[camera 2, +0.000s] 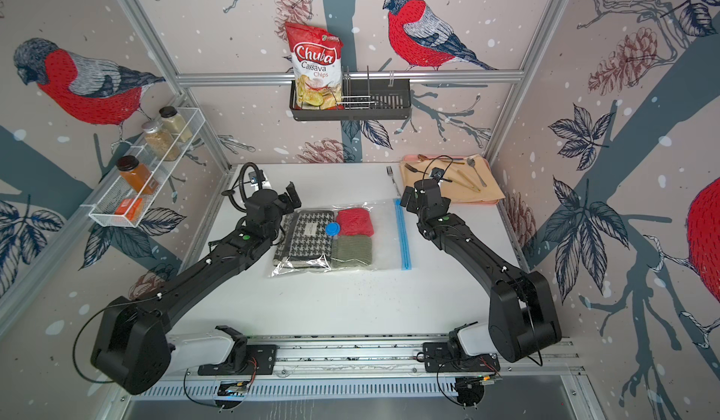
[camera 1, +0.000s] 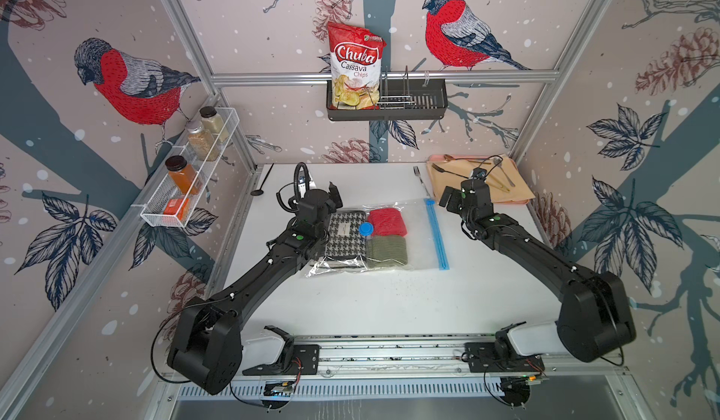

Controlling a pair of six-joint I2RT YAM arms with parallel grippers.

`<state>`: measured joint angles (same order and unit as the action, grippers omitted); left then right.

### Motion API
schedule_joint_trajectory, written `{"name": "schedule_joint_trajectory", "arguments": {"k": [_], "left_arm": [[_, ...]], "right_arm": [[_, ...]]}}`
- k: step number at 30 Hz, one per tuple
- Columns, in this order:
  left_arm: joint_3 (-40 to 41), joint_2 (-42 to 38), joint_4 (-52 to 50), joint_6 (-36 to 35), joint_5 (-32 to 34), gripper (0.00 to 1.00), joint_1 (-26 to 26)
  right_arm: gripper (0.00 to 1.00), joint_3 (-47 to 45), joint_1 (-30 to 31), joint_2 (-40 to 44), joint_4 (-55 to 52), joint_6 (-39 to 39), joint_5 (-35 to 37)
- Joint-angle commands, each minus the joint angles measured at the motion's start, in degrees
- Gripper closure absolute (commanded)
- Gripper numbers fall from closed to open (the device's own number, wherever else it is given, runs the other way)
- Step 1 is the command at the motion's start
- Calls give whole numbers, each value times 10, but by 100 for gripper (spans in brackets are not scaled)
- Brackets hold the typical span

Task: Take the scarf out of the vacuum bag
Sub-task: Adjust the vacuum bag at the center of the board.

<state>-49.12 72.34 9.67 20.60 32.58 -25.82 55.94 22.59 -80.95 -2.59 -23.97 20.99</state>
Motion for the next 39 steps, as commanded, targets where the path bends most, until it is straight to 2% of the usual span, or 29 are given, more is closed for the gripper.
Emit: {"name": "schedule_joint_trajectory", "arguments": {"k": [1,3,7,10,15,19,21,23,25,26,28,31,33,35,39], "left_arm": [[22,-32,-13,-6,90,2,-11],[44,-54,2,-12,116,2,-15],[13,-28,-48,-18,263,2,-54],[-36,24,-104,1,300,2,-81],[-74,94,-83,-15,334,2,-148],[-128,134,-212,135,378,2,-141],[-111,116,-187,142,350,2,-133],[-53,66,-84,79,239,2,-114],[5,12,-12,67,130,2,-87],[28,-11,9,68,113,2,-80],[43,-26,26,42,123,2,-81],[7,3,-41,44,177,2,-81],[-10,20,-71,55,190,2,-80],[-13,24,-75,63,162,2,-73],[-14,27,-69,95,62,2,-42]], "right_arm": [[0,2,3,-8,-25,-2,18],[0,3,3,-21,-32,-2,26],[0,47,-3,-52,-90,-14,42],[0,42,-2,-47,-80,-15,32],[0,21,-3,-35,-51,-18,18],[1,22,-4,-43,-62,-15,20],[1,16,-6,-41,-57,-15,15],[1,12,-8,-40,-51,-15,0],[1,9,-15,-38,-48,-16,-20],[2,8,-20,-37,-45,-16,-35],[6,9,-25,-35,-44,-14,-78],[12,16,-21,-30,-39,-9,-134],[18,14,-21,-33,-35,-8,-161],[25,15,-22,-41,-39,-6,-180],[28,6,-26,-51,-54,-13,-186]]}}
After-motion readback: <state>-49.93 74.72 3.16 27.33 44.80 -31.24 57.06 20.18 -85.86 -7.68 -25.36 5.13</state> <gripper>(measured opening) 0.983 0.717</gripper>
